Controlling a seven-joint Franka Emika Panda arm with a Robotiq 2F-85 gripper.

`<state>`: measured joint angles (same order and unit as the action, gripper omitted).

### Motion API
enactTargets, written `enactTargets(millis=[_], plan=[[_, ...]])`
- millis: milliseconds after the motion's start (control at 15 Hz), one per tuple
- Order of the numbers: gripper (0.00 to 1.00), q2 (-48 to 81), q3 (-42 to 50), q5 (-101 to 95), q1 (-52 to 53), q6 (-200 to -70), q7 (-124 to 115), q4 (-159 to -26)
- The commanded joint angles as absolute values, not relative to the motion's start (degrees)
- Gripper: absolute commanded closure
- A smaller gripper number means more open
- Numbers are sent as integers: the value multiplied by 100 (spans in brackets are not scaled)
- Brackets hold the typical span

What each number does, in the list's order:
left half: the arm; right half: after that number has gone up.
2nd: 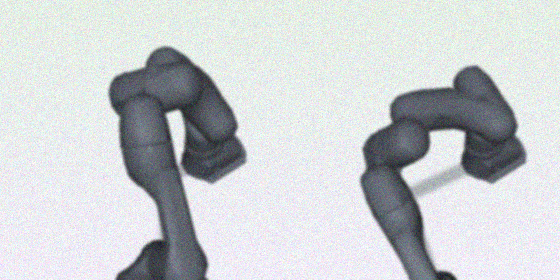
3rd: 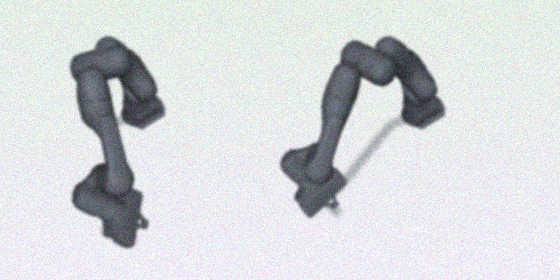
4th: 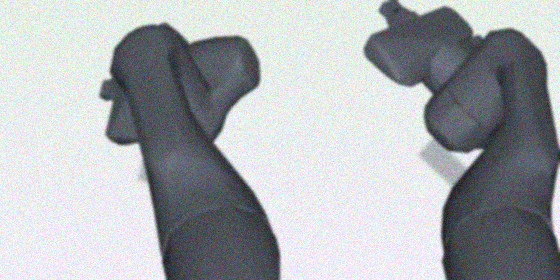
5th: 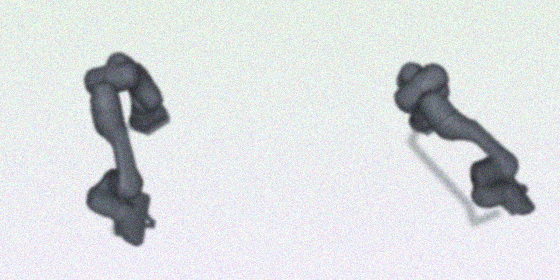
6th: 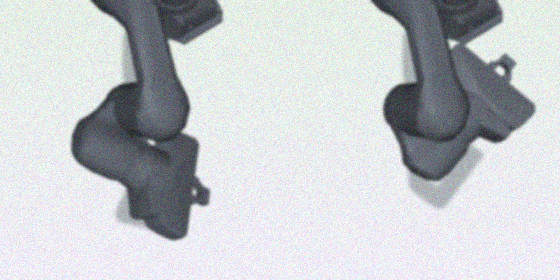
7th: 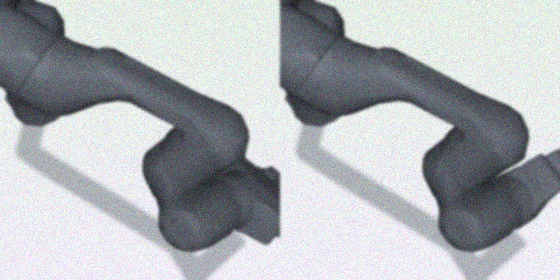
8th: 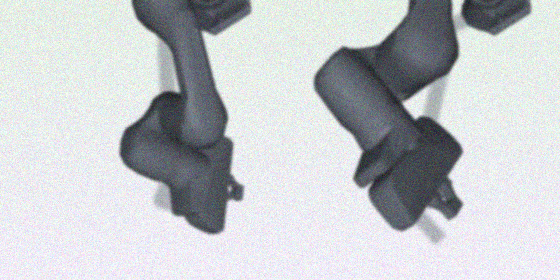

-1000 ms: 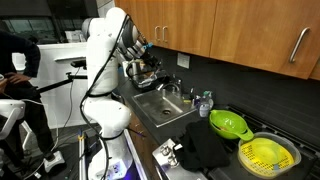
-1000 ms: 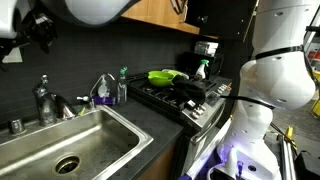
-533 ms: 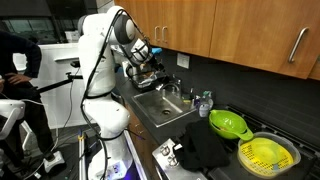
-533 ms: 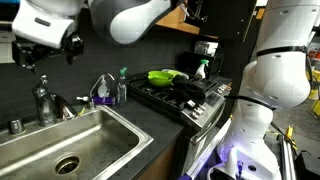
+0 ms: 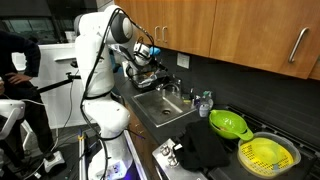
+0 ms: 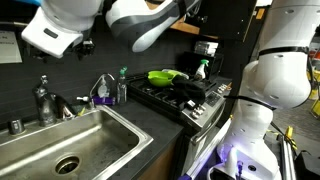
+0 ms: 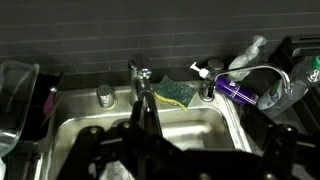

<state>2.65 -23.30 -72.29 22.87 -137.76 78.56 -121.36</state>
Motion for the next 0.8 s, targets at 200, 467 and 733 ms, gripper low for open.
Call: enactTargets(millis=[200,467,733], plan=[[0,280,-2336,-7627,2323,-13645,7059,-12289],[0,281,-2338,-7628,2322,-13647,6993,-12393],[0,566,-2304,-7861,2295,-13873,6934,-12347]])
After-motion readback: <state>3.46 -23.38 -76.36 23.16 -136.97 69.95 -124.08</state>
